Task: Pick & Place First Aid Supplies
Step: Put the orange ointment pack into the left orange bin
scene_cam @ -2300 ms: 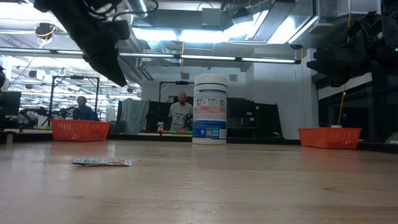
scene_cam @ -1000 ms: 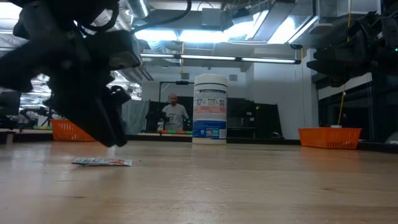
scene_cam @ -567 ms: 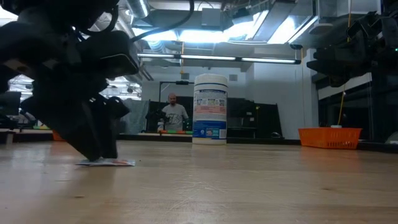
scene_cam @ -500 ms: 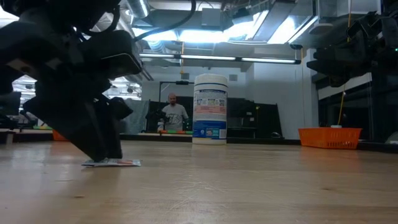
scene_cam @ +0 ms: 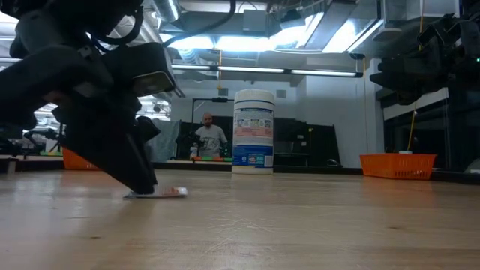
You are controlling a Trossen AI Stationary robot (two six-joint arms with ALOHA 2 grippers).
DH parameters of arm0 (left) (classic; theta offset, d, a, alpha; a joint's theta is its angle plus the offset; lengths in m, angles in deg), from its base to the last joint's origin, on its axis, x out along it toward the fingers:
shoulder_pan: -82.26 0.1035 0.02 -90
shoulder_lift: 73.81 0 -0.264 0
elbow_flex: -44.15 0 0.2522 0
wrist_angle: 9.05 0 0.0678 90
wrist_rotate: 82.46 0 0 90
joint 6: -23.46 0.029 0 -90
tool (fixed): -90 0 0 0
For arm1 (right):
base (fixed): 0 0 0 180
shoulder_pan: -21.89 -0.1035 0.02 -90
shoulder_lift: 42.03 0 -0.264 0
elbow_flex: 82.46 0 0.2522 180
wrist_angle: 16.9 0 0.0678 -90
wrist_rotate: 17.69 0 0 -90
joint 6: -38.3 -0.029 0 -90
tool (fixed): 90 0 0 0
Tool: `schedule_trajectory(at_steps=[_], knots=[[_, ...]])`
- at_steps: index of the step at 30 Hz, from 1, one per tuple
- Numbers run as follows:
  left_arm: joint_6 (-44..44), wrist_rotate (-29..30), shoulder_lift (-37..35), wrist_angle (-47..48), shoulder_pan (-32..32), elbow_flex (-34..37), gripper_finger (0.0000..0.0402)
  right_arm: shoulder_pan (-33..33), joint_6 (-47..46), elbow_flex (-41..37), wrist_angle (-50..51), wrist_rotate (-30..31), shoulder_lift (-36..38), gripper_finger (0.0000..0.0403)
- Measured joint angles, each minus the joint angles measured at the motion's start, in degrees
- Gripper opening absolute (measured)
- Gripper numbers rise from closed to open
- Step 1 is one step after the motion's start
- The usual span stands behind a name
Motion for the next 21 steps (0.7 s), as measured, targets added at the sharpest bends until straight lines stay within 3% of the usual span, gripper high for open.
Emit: schedule_trajectory(at_steps=[4,13,21], knots=[[-0.62,0.57,-0.12,0.47,0.31,0.05,0.0010,0.00,0.00,-0.01,0.00,0.00,0.02,0.0191],[-0.87,-1.48,-8.06,9.76,4.38,0.92,0.0002,0.01,0.00,0.02,0.00,0.00,0.00,0.0191],[0.29,3.00,-20.00,20.12,9.53,0.79,0.0001,0.02,0.00,0.02,0.02,-0.02,-0.01,0.0191]])
